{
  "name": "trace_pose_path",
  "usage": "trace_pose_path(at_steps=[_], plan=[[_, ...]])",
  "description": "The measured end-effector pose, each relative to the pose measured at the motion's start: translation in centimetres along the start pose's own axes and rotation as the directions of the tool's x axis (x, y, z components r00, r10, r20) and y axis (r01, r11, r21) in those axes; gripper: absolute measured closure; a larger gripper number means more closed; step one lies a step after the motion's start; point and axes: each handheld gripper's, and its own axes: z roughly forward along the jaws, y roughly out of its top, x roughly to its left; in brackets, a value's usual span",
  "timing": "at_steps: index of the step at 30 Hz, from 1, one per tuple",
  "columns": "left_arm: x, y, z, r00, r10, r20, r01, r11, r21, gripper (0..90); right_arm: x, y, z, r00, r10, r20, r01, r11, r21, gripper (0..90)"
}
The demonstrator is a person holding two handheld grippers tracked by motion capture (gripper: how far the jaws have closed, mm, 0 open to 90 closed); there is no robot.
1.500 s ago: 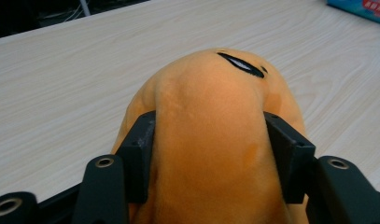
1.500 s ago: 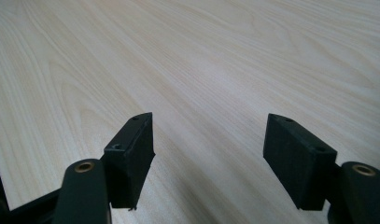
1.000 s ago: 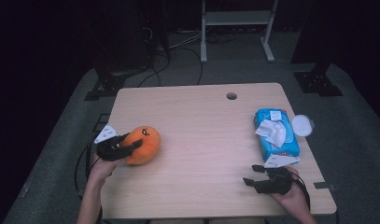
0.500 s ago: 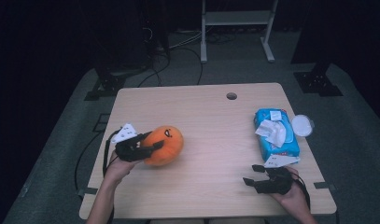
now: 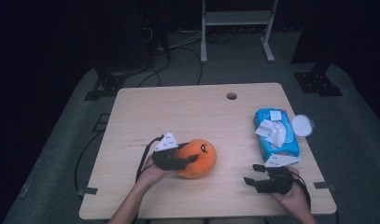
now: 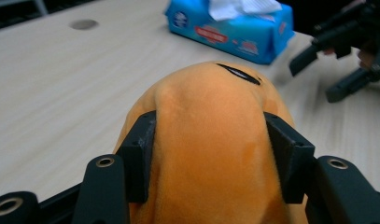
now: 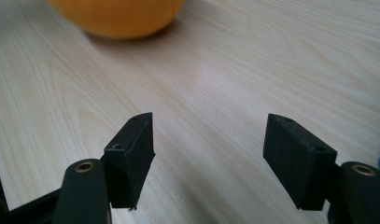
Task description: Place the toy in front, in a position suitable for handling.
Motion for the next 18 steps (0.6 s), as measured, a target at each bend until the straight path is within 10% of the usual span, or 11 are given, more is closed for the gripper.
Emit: trace_pose_path(at_steps=[18], plan=[[-2.0, -0.7, 1.9, 0.9954, 0.071, 0.065, -0.073, 0.9972, 0.02, 38.5, -0.1, 0.5, -0.7, 0.9992, 0.01, 0.038, -0.008, 0.999, -0.039, 34.4]])
